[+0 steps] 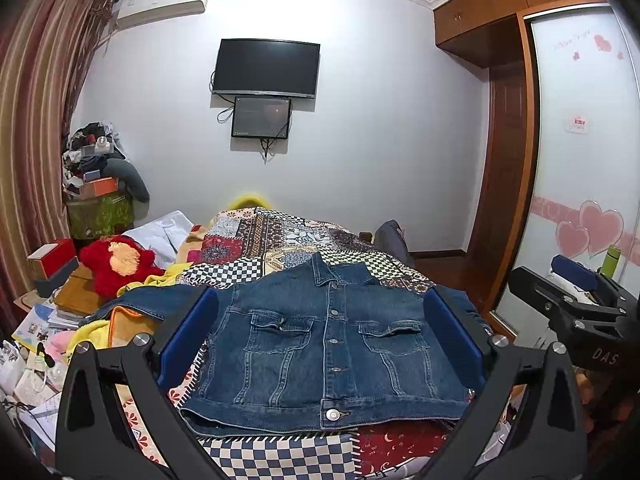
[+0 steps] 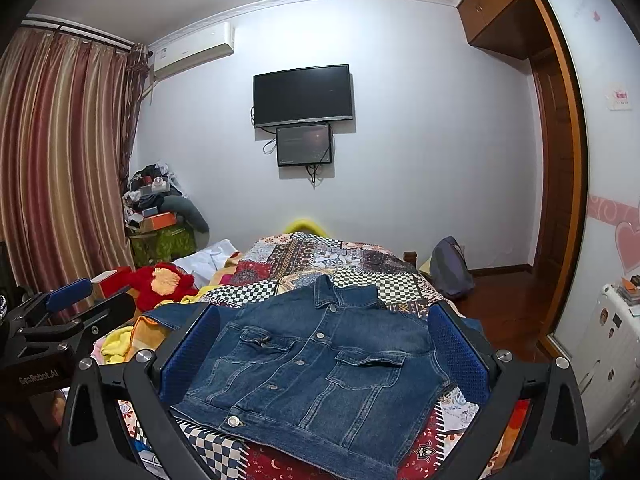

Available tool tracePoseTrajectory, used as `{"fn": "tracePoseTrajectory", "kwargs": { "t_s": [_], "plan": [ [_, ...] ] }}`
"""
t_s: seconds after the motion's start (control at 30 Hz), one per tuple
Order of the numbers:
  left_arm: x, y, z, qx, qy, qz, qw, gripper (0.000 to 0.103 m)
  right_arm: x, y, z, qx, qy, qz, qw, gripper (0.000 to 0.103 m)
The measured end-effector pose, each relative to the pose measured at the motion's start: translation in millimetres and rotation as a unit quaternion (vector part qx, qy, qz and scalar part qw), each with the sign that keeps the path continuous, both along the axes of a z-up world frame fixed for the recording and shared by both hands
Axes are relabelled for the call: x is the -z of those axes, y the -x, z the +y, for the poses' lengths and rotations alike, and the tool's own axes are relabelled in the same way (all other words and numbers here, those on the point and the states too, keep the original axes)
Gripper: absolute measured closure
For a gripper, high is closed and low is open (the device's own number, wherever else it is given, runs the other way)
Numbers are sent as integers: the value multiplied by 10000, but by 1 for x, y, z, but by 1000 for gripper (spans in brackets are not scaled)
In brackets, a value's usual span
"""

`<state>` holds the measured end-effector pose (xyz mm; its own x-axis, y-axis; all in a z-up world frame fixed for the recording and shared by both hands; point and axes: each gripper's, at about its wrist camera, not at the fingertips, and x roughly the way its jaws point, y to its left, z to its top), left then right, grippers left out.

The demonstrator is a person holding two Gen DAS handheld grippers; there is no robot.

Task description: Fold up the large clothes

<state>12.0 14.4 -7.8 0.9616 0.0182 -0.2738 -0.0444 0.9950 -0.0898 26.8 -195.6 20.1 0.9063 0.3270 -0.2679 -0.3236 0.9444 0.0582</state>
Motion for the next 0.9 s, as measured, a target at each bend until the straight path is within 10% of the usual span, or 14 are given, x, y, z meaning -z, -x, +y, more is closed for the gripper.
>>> {"fn": "tracePoseTrajectory", "kwargs": {
  "t_s": [0.9],
  "plan": [
    [7, -17, 17, -191, 64, 156, 9997, 0, 17, -29, 16, 58, 162, 104, 9998, 0]
  ]
}}
